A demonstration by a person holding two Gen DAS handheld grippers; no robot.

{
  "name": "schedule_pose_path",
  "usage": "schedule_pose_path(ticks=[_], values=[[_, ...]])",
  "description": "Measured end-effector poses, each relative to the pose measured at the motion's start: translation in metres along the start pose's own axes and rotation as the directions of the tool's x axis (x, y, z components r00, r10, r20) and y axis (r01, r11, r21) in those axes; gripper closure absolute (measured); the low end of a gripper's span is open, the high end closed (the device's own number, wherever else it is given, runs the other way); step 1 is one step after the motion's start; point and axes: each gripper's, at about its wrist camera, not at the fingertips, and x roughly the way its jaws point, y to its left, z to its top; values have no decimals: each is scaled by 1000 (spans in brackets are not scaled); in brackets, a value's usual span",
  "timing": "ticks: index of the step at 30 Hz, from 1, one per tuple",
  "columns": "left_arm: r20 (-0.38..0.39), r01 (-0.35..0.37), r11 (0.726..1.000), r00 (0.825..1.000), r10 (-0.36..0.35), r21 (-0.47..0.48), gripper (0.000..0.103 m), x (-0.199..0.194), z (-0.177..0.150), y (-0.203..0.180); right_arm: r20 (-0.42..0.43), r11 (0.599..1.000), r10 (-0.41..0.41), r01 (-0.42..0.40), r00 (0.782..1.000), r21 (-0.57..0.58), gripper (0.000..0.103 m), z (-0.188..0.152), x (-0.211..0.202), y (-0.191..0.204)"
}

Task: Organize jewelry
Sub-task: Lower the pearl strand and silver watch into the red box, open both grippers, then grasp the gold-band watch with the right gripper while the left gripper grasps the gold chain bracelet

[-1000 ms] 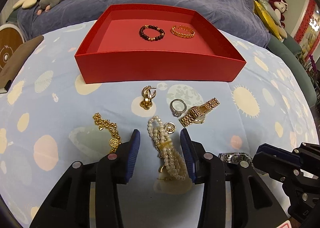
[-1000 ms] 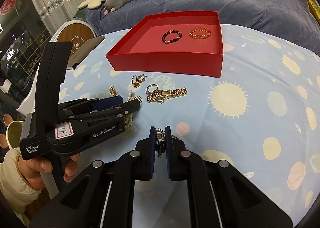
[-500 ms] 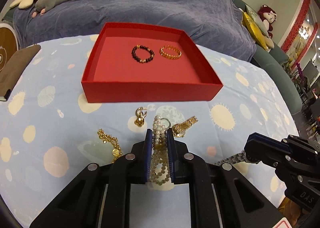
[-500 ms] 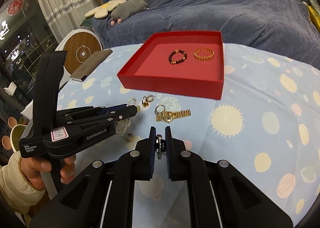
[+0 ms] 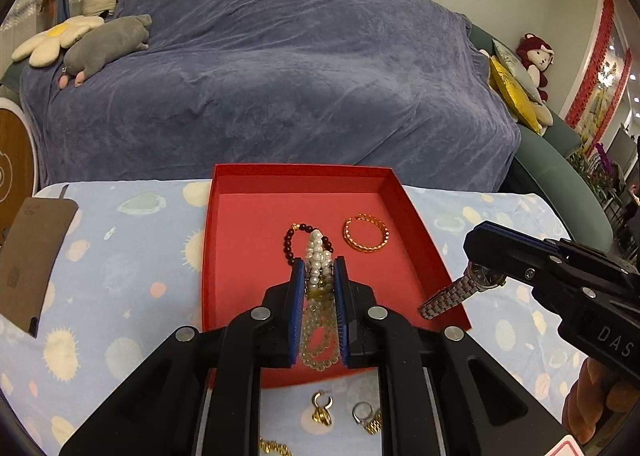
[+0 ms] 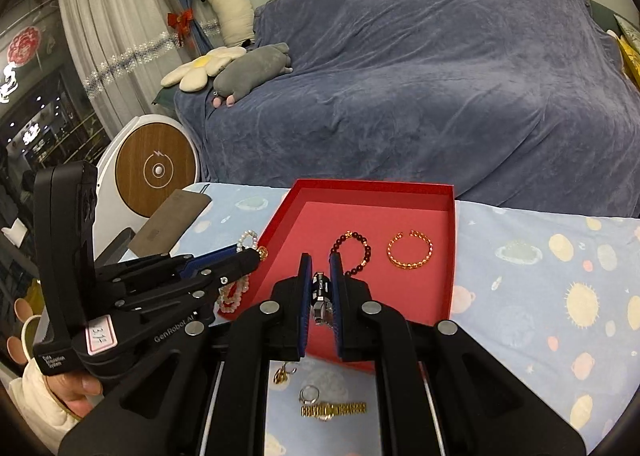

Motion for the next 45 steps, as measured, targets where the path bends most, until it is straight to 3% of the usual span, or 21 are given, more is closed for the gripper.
schedule_pose_path(ticks=[8,12,17,19,24,27,34,45], values=[[-80,-36,999,996,33,-31,91,63,-3,17,-105,998,-33,39,994,58,94,-13,73,-38],[-93,-67,995,994,61,-70,86,73,-6,26,-77,993,-97,101,992,53,85,-16,72,-47],[-64,-58,992,997,51,-115,74,42,-10,31,-7,993,-103,104,995,50,81,-17,22,-45],[-42,-70,993,997,66,-98,65,21,-15,29,2,995,-100,99,995,25,71,-24,-1,-38],[-4,-111,993,994,111,-38,48,-30,-40,19,-17,996,-85,85,996,-20,68,-65,-46,-15],[-1,-134,990,991,134,-35,46,-50,-61,17,-43,997,-79,77,996,-30,68,-96,-57,-3],[-68,-157,986,986,153,-61,45,-54,-120,21,-154,999,-30,32,988,9,68,-154,-43,8],[-126,-179,983,977,172,-42,45,-36,-150,35,-230,998,-10,24,973,56,68,-162,9,12]])
